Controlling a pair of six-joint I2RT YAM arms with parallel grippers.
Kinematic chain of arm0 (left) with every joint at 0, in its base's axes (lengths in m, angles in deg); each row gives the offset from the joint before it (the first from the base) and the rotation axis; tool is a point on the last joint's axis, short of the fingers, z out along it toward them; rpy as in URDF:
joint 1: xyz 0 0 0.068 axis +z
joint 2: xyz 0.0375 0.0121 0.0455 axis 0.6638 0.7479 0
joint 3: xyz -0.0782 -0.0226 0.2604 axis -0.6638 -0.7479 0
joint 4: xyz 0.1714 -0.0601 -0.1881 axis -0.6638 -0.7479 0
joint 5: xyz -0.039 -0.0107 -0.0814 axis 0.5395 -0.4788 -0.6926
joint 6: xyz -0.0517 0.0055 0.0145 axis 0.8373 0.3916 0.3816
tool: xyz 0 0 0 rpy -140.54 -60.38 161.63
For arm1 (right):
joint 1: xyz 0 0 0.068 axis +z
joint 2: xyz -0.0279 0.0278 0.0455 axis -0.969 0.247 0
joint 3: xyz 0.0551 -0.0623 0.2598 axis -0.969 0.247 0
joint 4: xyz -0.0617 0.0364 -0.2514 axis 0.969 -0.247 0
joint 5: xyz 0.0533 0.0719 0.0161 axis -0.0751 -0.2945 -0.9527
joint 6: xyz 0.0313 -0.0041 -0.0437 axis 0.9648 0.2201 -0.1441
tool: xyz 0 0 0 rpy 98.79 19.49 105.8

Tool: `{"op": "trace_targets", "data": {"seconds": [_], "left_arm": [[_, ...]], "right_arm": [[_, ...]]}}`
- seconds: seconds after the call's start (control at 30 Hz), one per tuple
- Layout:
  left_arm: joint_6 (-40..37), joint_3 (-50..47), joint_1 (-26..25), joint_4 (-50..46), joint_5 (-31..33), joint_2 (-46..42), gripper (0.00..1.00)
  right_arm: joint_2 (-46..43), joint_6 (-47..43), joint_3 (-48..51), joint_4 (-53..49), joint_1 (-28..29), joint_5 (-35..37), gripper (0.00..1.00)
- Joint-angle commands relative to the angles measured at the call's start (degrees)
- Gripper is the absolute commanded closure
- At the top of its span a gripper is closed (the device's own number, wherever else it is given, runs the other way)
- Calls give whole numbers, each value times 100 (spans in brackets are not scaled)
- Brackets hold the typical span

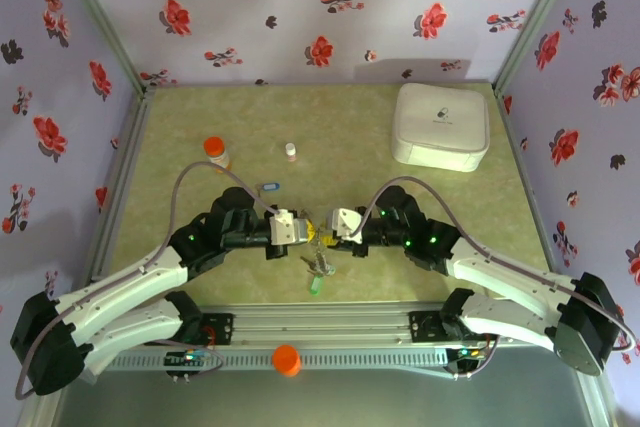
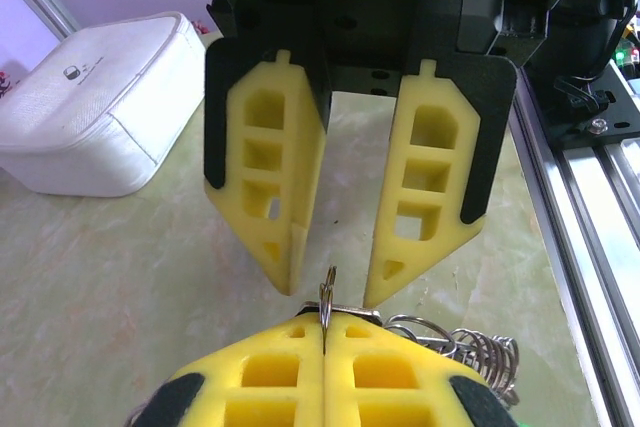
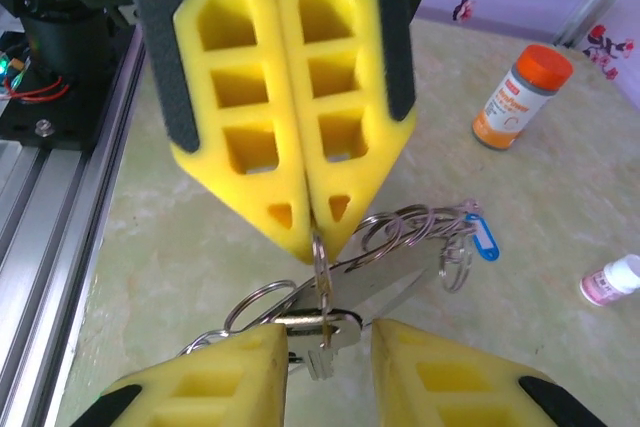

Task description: Put the keys on the keyring

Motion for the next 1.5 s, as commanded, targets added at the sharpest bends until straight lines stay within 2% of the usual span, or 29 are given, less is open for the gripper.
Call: {"op": "trace_targets", "data": {"seconds": [0.0, 0.2, 0.3, 0.53, 0.7, 1.03, 1.13, 1.3, 1.47], "left_arm": [[87, -64, -7, 286, -147, -10, 100], [131, -97, -4, 346, -144, -36, 100], [165, -124, -3, 363, -119, -86, 100], [297, -252, -3, 635, -49, -277, 100], [378, -322, -9, 876, -40, -256, 100], [1660, -1110, 4, 3324, 144, -61, 100], [1884, -1205, 5, 3640, 146, 9, 100], [2060, -1303, 5, 3748, 80, 78, 100], [2114, -1380, 95, 3892, 14, 118, 100]], "right_arm": [[-9, 148, -135, 267, 28, 45, 74], [25, 112, -139, 181, 21, -13, 94], [-5, 85, -145, 93, 28, 60, 100], [81, -116, -104, -301, 14, 861, 100], [163, 111, -8, -93, 21, 619, 100], [72, 165, 70, 143, 19, 493, 100], [29, 180, 73, 161, 12, 554, 95], [-314, 441, 125, 383, 16, 484, 74], [-785, 587, 333, 497, -72, 640, 67]]}}
